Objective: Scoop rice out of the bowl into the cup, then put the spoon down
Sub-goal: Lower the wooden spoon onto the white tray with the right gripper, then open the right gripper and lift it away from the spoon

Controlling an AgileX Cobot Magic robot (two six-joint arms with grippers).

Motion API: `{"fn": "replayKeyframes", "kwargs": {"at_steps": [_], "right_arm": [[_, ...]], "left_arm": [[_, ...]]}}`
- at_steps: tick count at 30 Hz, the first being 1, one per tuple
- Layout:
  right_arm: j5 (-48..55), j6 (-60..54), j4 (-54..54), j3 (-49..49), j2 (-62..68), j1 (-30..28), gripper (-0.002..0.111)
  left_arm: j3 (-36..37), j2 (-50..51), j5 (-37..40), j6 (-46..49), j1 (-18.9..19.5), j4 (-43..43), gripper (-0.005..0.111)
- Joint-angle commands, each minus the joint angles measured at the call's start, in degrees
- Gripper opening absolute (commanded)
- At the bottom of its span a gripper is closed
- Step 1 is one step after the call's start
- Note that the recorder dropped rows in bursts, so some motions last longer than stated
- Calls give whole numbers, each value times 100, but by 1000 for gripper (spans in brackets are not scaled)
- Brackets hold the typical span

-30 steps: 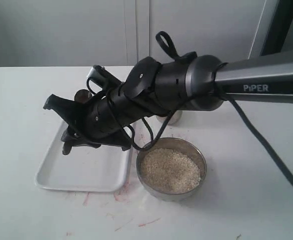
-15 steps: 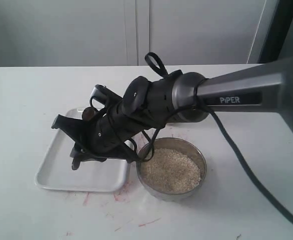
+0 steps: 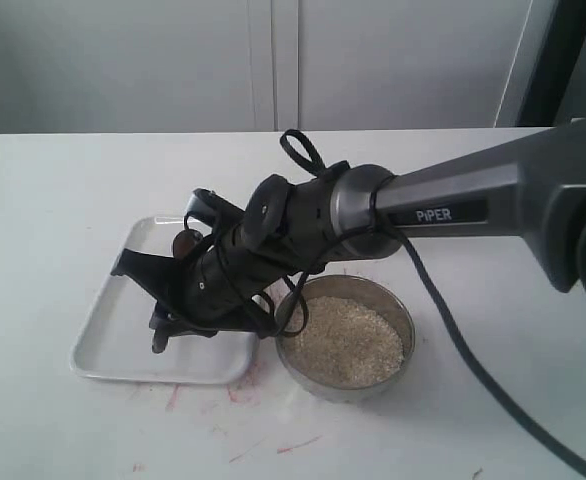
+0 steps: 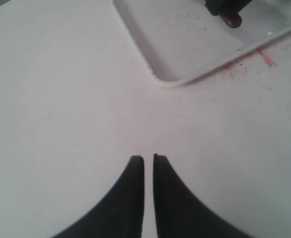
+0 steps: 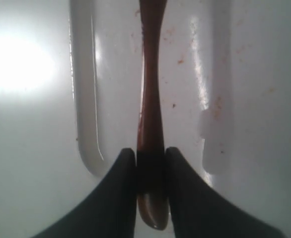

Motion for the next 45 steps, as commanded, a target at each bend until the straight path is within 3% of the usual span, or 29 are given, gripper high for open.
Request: {"fn": "replayKeyframes", "kwargs": {"at_steps": [1,26,37,45], "right_arm": [[-56,-4,-42,12,-14,9,0],[-42,-15,-42,12,-14,9,1],[-30,-15,-22,12,-14,9,34],[27,-15,4,-102,-48,9,36]], "left_arm": [[53,-17,190,-33,-30,0,14],[53,-17,190,-33,-30,0,14],[53,-17,190,-33,-30,0,14],[53,-17,190,-33,-30,0,14]]}}
